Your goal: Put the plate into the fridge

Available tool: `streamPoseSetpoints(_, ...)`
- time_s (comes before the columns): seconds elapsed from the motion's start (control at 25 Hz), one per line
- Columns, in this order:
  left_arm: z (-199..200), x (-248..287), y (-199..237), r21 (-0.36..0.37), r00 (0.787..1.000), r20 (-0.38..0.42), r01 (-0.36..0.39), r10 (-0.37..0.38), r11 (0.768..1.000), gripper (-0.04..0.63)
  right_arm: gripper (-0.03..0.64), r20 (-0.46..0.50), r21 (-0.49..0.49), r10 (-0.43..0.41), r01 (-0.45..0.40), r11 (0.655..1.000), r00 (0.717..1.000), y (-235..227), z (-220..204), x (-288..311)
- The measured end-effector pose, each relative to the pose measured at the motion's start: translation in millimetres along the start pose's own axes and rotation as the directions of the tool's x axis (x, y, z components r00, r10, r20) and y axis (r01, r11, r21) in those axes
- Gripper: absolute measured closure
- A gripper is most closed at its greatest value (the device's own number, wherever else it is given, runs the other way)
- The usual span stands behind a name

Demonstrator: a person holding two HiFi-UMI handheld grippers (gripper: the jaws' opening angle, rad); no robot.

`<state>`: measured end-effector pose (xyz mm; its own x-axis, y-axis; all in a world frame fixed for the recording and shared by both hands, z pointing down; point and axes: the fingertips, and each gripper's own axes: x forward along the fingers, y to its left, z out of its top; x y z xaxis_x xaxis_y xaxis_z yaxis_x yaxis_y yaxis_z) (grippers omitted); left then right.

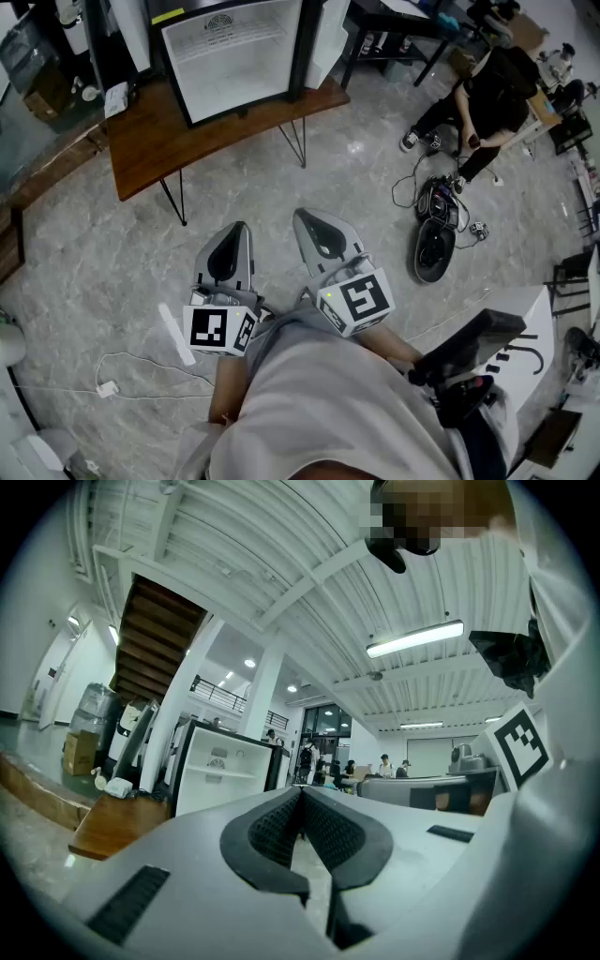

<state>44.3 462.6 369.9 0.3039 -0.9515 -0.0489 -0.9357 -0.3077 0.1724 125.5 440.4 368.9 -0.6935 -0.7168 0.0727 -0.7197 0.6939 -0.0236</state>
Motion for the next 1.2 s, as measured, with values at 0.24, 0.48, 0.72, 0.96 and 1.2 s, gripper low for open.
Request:
streamPoseSetpoints(0.24, 5, -5, 4, -0.015, 1.000, 0.000, -0.007, 0.007, 1.000, 0.577, 0.600, -0.016, 0.002, -0.003, 0.003, 1.000, 1.000, 6, -1, -7)
streamPoseSetpoints(0.48, -5, -17, 13, -0.029, 1.000, -0.016, -0.021, 0.020, 0.999, 0.577, 0.600, -0.032, 0.009, -0.022, 0.022, 1.000, 0.999, 12, -10, -10)
streamPoseSetpoints(0.72, -17, -26, 20, -0.046, 1.000, -0.020, -0.024, 0.024, 0.999, 0.577, 0.598, -0.042, 0.039, -0.023, 0.025, 0.999, 0.999, 15, -22, -7)
streamPoseSetpoints(0.96, -36, -25, 39, -0.079, 0.998, -0.041, -0.045, 0.042, 0.996, 0.577, 0.598, -0.027, 0.051, 0.038, -0.037, 0.998, 0.999, 21, -29, 2)
streamPoseSetpoints(1.2, -53, 15, 64, -0.089, 0.997, -0.066, -0.043, 0.038, 0.995, 0.577, 0.598, -0.029, 0.057, 0.033, -0.031, 0.998, 0.999, -12, -41, 39)
